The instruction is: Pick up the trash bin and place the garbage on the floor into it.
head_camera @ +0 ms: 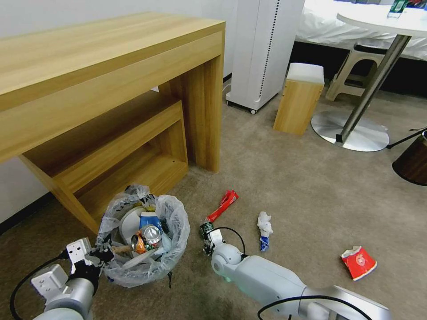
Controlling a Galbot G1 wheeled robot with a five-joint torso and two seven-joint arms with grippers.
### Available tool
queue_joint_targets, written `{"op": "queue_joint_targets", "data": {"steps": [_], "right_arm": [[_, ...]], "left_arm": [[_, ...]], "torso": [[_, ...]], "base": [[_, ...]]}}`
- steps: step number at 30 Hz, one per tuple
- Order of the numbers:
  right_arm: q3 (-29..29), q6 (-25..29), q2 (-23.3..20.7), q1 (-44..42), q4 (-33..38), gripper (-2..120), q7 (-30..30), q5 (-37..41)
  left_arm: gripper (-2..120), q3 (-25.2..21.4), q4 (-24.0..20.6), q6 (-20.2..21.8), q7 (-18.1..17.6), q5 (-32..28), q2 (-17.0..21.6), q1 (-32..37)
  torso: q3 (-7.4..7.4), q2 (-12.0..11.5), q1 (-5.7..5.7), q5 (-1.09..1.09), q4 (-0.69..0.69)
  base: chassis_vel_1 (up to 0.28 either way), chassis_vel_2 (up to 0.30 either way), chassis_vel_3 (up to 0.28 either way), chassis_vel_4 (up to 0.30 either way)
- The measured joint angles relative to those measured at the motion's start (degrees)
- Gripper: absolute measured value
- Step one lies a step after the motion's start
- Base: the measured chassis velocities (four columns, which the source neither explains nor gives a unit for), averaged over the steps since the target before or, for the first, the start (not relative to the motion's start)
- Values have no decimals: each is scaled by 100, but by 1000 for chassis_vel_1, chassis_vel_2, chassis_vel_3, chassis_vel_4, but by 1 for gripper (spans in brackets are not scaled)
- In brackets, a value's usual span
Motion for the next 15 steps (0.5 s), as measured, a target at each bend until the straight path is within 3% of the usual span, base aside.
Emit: {"op": "queue_joint_targets", "data": {"steps": [11,14,15], "right_arm": [[102,183,-174,-117,262,13,-39,-118],[362,353,-691,-239,1217,10,-36,-79],[362,353,-691,-239,1217,10,-36,-79]], "left_arm": [[0,5,87,-21,11,5,12,-37],[0,1,202,-26,11,7,29,-88],[0,1,202,-26,11,7,29,-88]], "torso": [[0,0,0,1,0],[0,0,0,1,2],[0,0,0,1,2]], "base": [[0,0,0,0],[0,0,0,0],[0,0,0,0]]}}
